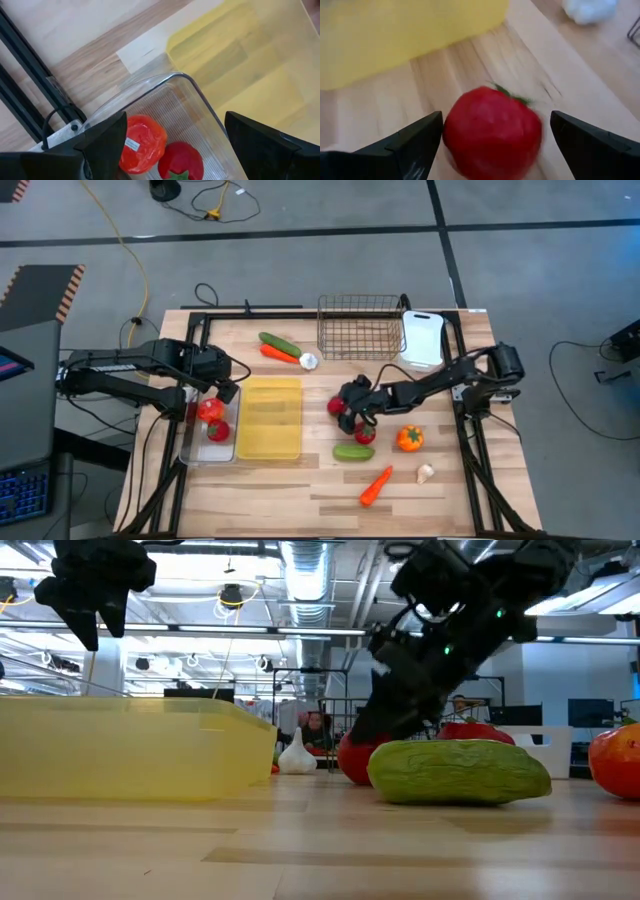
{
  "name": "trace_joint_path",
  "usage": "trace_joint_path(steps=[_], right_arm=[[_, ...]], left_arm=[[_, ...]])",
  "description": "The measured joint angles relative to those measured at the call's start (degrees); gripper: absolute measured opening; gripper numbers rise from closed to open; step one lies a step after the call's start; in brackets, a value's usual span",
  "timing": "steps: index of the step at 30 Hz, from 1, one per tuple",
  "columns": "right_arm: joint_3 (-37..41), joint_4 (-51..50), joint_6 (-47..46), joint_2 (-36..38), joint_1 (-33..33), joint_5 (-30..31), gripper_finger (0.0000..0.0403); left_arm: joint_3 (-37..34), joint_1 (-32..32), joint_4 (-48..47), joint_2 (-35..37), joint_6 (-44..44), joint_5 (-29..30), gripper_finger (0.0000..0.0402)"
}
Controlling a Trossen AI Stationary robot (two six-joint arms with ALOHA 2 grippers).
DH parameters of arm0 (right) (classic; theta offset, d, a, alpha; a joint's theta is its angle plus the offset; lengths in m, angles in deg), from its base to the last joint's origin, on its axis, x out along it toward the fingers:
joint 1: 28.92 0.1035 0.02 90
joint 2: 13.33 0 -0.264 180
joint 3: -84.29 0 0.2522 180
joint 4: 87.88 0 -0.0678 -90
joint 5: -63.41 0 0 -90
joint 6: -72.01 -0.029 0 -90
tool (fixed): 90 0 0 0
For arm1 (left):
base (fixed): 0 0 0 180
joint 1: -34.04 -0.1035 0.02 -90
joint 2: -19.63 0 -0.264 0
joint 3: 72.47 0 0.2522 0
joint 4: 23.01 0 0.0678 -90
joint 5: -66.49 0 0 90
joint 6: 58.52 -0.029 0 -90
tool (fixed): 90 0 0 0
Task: Sort produce into baskets
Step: Put the top red tomato into the transparent bin
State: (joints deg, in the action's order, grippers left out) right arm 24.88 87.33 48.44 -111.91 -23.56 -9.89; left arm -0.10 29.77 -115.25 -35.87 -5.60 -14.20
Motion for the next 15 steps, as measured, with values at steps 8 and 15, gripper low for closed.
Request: trace_joint_path(steps=[8,15], right_arm=[[0.0,0.4,0.0,-1.9,0.0,0.0,0.0343],[0.0,0.4,0.0,1.1,-0.3,-0.1,0.0326]], left_arm=[[0.0,0.0,3.1,0.0,-1.3,1.0,0.0321],[0.0,0.0,15.5,0.0,-8.0,2.1,0.0321]])
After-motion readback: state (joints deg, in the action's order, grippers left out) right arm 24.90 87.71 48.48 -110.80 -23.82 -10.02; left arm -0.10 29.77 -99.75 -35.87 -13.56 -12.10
